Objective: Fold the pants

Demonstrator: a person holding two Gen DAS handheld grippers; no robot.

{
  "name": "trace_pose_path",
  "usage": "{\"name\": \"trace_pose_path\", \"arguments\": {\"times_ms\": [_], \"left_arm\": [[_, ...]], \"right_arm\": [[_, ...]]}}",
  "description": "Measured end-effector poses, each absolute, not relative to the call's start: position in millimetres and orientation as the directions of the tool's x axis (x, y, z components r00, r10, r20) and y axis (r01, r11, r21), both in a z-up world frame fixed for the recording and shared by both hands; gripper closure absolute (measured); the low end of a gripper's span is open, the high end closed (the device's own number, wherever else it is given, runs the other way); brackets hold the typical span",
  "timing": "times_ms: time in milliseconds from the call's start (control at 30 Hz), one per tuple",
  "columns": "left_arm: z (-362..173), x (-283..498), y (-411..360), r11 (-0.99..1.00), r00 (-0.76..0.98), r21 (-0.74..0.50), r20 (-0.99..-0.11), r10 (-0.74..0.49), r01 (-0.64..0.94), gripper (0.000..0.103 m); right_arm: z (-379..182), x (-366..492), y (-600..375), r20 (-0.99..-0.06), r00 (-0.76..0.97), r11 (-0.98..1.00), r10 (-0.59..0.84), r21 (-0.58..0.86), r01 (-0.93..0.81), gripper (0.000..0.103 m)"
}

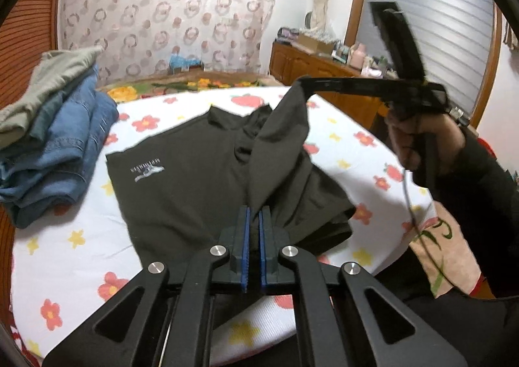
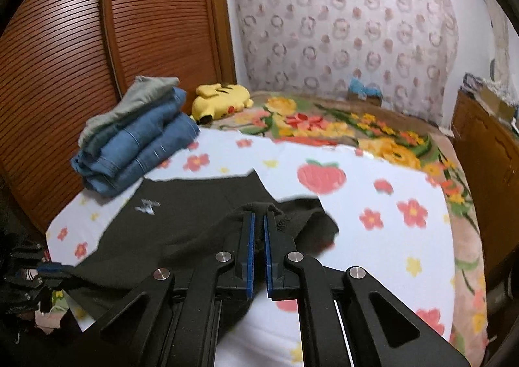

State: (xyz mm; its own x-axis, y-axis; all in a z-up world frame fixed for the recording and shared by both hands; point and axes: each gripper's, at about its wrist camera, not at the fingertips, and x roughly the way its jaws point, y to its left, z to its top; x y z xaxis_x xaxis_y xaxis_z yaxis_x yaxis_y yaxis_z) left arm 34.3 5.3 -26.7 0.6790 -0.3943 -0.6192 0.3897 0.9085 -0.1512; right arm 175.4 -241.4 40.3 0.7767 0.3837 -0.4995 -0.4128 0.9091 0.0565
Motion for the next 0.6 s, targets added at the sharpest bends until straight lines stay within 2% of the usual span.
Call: {"name": "trace_pose_path", "arguments": {"times_ms": [167,600], "left_arm": [[-15.2,24.8,24.0,0.921,0.711,-0.151,-0.595,-0.375,0.360,0.097],[-38.1,17.3,61.3,0.949,0.712,-0.167,-0.630,-0.311,0.267,0.097]], "right_arm": [[50.5,180.1,-218.5,-0.487,0.770,0.888,0.413,0.027,-0.459,0.098],[45.7,205.3,-168.5,-0.524,0.716,0.836,0.462,-0.011,-0.548,0.098]]}}
